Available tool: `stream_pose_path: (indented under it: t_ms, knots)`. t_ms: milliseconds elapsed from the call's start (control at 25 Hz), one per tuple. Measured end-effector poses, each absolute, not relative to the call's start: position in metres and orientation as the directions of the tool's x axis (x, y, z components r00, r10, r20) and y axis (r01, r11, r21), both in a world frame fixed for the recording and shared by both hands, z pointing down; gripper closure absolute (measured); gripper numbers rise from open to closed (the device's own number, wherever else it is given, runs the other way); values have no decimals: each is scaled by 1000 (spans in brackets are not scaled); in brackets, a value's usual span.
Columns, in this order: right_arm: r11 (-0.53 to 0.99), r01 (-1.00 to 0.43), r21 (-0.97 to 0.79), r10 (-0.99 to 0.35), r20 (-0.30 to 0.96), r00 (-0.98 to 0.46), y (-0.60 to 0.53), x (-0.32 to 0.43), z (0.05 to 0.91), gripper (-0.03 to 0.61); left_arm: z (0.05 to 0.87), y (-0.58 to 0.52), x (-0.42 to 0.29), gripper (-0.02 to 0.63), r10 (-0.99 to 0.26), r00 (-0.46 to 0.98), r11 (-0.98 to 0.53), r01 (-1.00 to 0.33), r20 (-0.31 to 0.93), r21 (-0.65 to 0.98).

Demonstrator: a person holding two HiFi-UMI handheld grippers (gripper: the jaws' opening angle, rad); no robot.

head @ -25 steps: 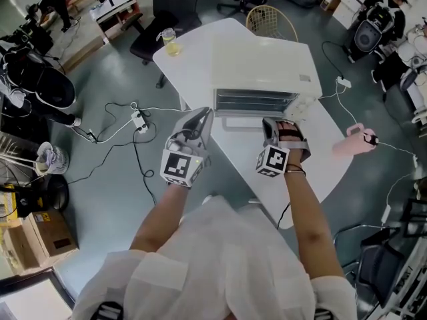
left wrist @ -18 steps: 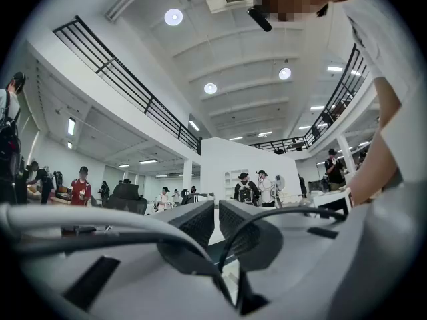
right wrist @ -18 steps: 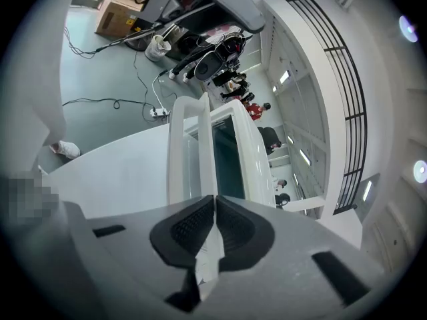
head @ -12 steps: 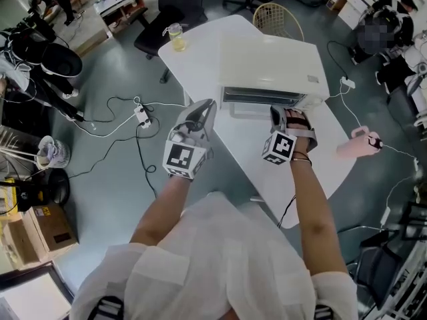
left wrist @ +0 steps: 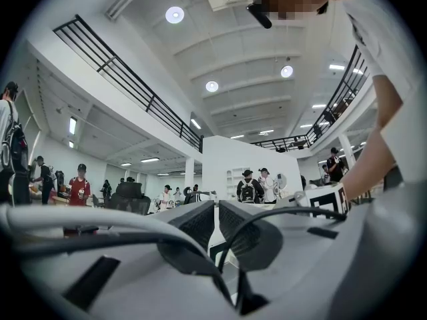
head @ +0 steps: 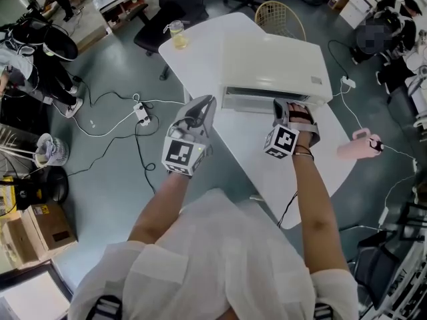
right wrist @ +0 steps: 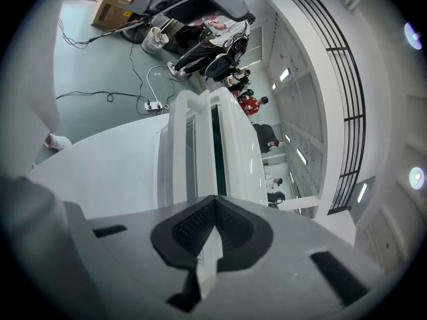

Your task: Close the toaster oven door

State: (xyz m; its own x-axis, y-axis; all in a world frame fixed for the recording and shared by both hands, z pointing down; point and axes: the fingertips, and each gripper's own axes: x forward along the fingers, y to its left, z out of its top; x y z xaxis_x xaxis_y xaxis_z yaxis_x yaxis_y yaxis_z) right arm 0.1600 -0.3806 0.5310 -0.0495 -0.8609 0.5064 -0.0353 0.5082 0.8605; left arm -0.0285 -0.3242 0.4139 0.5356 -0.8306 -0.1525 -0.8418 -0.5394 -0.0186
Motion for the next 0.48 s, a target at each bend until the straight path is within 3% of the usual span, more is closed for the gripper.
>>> stream_pose_path:
  t_ms: [480]
  knots:
    - [492,-16,871,-870,490,-48,-401,154,526,578,419,-337,-30,591,-828,540,-544,-839,-148,-18]
